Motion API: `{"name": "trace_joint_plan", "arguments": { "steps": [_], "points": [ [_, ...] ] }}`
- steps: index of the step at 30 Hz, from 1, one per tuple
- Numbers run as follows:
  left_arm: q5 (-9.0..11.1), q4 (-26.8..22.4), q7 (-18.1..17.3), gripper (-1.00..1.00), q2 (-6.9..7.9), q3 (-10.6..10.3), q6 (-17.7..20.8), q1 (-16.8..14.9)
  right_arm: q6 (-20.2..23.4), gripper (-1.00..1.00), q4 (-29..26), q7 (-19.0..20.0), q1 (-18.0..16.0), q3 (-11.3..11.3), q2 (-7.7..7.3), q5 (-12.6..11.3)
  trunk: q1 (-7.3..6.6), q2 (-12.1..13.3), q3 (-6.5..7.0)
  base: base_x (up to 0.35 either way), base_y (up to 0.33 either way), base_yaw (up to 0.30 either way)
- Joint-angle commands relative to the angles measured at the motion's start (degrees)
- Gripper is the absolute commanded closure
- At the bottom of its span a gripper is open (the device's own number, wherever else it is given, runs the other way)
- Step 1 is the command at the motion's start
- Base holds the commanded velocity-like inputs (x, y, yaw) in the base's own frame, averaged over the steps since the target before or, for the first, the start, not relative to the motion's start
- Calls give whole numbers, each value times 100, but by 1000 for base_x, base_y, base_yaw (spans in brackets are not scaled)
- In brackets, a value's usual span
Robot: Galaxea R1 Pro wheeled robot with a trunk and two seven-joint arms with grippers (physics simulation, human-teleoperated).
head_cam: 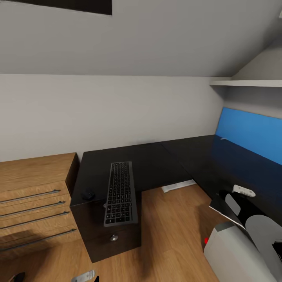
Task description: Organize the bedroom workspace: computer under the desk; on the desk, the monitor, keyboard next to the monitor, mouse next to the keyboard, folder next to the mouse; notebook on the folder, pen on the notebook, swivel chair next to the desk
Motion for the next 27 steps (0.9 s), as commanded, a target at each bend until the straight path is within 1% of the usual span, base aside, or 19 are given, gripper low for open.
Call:
{"name": "trace_joint_plan", "arguments": {
  "steps": [1, 9, 27],
  "points": [
    [60, 0, 51, -100, 11, -47, -35, -6, 71, -100, 85, -6, 5, 0, 4, -92, 0, -2, -7, -1, 142, 0],
    [60, 0, 51, -100, 11, -47, -36, -6, 67, -100, 85, -5, 4, 0, 7, -89, 0, -2, -7, 0, 60, 0],
    [60, 0, 51, -100, 11, -47, -36, -6, 66, -100, 85, 3, 3, 0, 7, -86, 0, -2, -7, -15, 2, 0]
  ]
}}
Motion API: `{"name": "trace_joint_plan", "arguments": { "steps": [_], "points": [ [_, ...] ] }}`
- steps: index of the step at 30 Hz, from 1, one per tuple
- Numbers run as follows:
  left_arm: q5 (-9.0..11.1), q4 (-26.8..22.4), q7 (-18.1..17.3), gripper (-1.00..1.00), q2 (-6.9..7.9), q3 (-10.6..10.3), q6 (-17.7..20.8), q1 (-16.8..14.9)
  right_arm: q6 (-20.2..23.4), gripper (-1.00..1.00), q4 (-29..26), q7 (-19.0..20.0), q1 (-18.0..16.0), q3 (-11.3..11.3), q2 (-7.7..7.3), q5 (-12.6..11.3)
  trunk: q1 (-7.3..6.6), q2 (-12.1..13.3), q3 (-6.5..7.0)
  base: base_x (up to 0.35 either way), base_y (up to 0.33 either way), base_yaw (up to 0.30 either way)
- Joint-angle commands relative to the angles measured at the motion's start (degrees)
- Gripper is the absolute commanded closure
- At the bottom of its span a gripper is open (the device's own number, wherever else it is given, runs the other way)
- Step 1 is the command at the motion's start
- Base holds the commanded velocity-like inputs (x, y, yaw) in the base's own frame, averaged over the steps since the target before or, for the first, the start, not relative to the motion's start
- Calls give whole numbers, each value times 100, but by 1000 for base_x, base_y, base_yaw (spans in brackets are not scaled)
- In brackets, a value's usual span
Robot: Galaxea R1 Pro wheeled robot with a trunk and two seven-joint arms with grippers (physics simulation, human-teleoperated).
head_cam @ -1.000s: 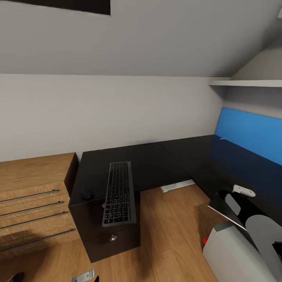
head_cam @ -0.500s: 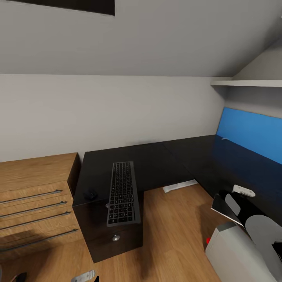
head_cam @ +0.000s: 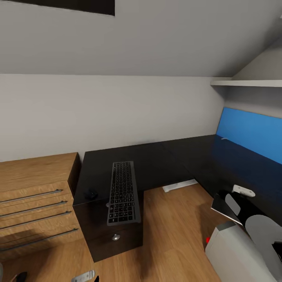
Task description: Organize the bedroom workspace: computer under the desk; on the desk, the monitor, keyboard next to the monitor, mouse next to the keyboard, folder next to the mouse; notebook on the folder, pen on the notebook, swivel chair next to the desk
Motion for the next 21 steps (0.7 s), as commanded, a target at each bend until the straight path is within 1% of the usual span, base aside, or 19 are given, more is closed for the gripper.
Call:
{"name": "trace_joint_plan", "arguments": {
  "steps": [1, 8, 16, 21],
  "points": [
    [60, -1, 52, -100, 10, -45, -33, -5, 76, -100, 85, -16, 3, -1, 0, -53, 0, -2, -7, -1, 0, 0],
    [60, -1, 52, -100, 10, -45, -33, -5, 76, -100, 85, -16, 3, -1, 0, -55, 0, -2, -7, -38, 0, 0],
    [60, -1, 52, -100, 10, -45, -33, -5, 76, -100, 85, -16, 1, -1, -1, -58, 0, -2, -7, -150, 0, 0],
    [60, -1, 53, -100, 10, -45, -25, -5, 76, -100, 85, -16, 2, -1, -6, -60, 0, -2, -7, -17, 0, 0]
  ]
}}
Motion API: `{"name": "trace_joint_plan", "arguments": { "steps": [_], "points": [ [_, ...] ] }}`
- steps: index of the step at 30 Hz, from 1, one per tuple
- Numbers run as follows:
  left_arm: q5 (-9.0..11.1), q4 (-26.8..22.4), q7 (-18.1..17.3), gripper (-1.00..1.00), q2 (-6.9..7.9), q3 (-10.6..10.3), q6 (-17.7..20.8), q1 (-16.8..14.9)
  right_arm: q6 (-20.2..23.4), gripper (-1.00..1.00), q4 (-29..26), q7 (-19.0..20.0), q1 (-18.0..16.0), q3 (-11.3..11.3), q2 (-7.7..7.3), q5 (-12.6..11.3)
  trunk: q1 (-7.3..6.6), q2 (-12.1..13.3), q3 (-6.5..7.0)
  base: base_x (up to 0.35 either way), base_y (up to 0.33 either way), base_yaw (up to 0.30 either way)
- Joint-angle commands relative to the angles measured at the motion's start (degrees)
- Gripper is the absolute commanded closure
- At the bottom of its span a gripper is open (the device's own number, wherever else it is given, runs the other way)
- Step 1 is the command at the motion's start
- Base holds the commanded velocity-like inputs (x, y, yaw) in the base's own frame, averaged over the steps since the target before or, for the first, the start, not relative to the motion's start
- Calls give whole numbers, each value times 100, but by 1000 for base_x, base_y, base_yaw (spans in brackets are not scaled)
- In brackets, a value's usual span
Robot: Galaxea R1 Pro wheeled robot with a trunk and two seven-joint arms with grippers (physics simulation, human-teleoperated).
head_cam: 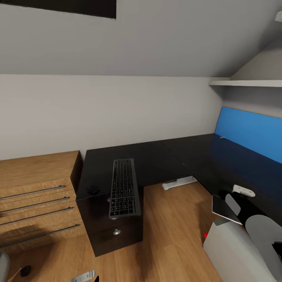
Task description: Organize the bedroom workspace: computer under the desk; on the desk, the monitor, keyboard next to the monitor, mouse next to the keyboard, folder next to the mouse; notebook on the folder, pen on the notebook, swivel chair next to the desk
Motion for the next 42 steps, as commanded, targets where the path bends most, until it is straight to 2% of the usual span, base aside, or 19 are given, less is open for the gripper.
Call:
{"name": "trace_joint_plan", "arguments": {
  "steps": [1, 11, 15, 18, 27, 31, 34, 37, 38, 41, 42],
  "points": [
    [60, -2, 53, -100, 10, -45, -32, -5, 76, -100, 82, -23, 5, -2, 1, -37, 0, -2, -7, -6, 0, 0],
    [60, -2, 52, -100, 10, -36, -31, -5, 56, -100, 82, -9, 5, -2, 6, -37, 0, -2, -7, -1, 0, 0],
    [60, -2, 56, -100, 10, -36, -31, -5, 47, -100, 31, 27, 5, -4, 6, -42, -88, 158, 65, 0, 0, 0],
    [60, -2, 58, -100, 8, -36, -31, -5, 44, -100, -308, 41, 7, -17, 16, -50, -154, 279, 119, 0, 0, 0],
    [68, -2, 66, -100, 2, -44, -29, -5, 176, -100, -823, 39, 10, -37, 71, -110, -352, 640, 281, 0, 0, 0],
    [69, 5, 71, -100, -5, -51, -28, -5, 551, -100, -1443, 34, 94, -44, 142, -116, -439, 800, 352, 0, 0, 0],
    [69, 6, 70, -100, -3, -52, -30, -5, 827, -100, -2042, 32, 334, -45, 170, -117, -505, 920, 406, 0, 0, 0],
    [69, 7, 69, -100, 0, -51, -30, -5, 1208, -100, -2813, 27, 753, -45, 184, -117, -571, 1041, 460, 0, 0, 0],
    [69, 7, 68, -100, 1, -49, -31, -5, 1696, -100, -3683, 19, 1224, -45, 214, -122, -593, 1081, 478, 0, 0, 0],
    [69, 7, 68, -100, 1, -47, -28, -5, 2005, -100, -4313, 16, 1500, -45, 280, -121, -637, 1161, 514, 0, 0, 0],
    [69, 7, 68, -100, 1, -46, -29, -5, 2138, -100, -4656, 11, 1646, -48, 353, -120, -637, 1161, 514, 0, 0, 0]
  ]
}}
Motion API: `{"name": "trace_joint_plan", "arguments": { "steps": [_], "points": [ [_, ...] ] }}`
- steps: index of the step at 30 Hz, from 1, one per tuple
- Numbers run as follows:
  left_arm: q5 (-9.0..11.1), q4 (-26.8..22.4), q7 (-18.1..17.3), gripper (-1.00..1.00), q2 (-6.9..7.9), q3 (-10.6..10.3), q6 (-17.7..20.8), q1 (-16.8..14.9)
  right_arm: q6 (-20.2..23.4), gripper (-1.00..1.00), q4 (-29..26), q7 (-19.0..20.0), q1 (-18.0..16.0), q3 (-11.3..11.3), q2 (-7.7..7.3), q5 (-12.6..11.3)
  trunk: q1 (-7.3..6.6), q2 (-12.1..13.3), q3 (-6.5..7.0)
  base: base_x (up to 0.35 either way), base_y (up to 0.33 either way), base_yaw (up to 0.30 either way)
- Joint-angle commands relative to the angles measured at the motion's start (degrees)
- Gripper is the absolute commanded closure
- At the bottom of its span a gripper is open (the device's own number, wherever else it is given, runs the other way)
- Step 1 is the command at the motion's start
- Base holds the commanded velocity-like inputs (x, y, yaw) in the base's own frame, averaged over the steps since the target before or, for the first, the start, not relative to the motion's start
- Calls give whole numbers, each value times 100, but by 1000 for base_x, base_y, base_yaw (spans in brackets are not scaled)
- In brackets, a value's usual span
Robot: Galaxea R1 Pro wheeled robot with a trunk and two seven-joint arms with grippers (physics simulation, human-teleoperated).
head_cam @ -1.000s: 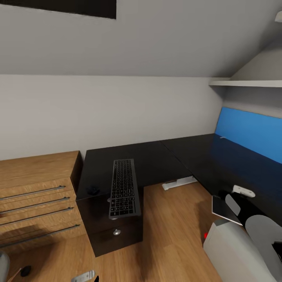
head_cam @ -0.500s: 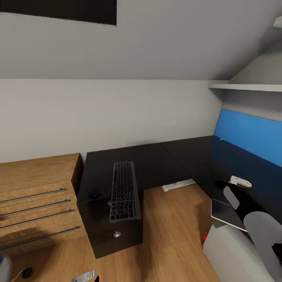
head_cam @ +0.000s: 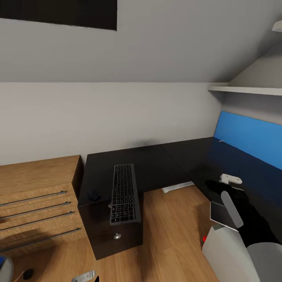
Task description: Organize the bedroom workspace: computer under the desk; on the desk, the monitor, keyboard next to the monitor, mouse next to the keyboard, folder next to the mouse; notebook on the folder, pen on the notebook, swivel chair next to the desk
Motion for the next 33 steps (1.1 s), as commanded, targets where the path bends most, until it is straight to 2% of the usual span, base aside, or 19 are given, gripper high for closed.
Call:
{"name": "trace_joint_plan", "arguments": {
  "steps": [1, 2, 7, 8, 16, 17, 21, 28, 33],
  "points": [
    [60, -2, 52, -100, 10, -45, -31, -4, 69, -100, -157, -52, 62, 3, 39, -54, 0, -3, -6, 0, 0, 0],
    [64, -1, 50, -100, 10, -44, -28, -4, 188, -100, -500, -55, 229, 0, 194, -53, 0, -3, -6, 0, 0, 0],
    [49, -1, 44, -100, 11, -49, -26, -4, 264, -100, -756, -66, 330, 2, 522, -48, 0, -3, -6, 0, 0, 0],
    [46, -1, 43, -100, 14, -45, -29, -4, 274, -100, -884, -68, 343, -1, 657, -45, 0, -3, -6, 0, 0, -24],
    [43, -10, 46, -100, 11, -44, -45, -4, 279, -100, -975, -67, 358, -6, 729, -51, 0, -3, -6, -93, 151, -16],
    [43, -10, 43, -100, 11, -46, -46, -4, 279, -100, -977, -67, 359, -3, 805, -50, 0, -3, -5, -99, 312, -239],
    [43, -10, 43, -100, 14, -52, -44, -4, 272, -100, -977, -67, 359, -2, 836, -48, 0, -3, -3, -93, 314, -264],
    [43, -10, 48, -100, 19, -44, -48, -4, 271, -100, -977, -74, 359, -7, 839, -43, 0, -3, -3, -97, 316, -256],
    [43, -10, 50, -100, 15, -44, -52, -4, 266, -100, -972, -68, 359, -10, 839, -49, 0, -3, -3, -93, 313, -101]
  ]
}}
